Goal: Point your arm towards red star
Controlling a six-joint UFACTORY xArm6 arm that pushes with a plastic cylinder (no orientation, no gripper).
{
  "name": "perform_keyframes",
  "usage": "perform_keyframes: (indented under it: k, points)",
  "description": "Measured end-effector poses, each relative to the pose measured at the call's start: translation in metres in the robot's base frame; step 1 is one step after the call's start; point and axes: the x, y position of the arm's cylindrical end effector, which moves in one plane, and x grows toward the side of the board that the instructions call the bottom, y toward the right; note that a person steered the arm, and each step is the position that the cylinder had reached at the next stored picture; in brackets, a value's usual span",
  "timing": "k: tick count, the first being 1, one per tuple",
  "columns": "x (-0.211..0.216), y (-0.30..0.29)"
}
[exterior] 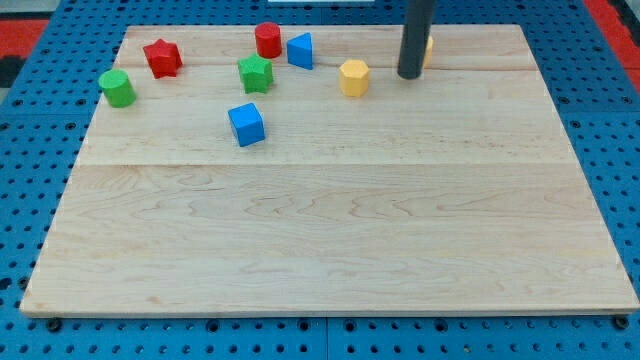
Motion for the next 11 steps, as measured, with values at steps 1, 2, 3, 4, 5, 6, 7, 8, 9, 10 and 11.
perform_keyframes:
  k: [1, 2, 3, 4, 5, 6, 7, 8, 9, 10, 11]
  points:
    - [0.064, 0.0]
    - [0.167, -0.069]
    - [0.235, -0.174]
    - [0.232, -0.296]
    - [0.172, -0.368]
    - [0.097, -0.423]
    - [0.094, -0.423]
    - [0.024, -0.422]
    - [-0.047, -0.408]
    - [-0.074, -0.359]
    - [0.002, -0.326]
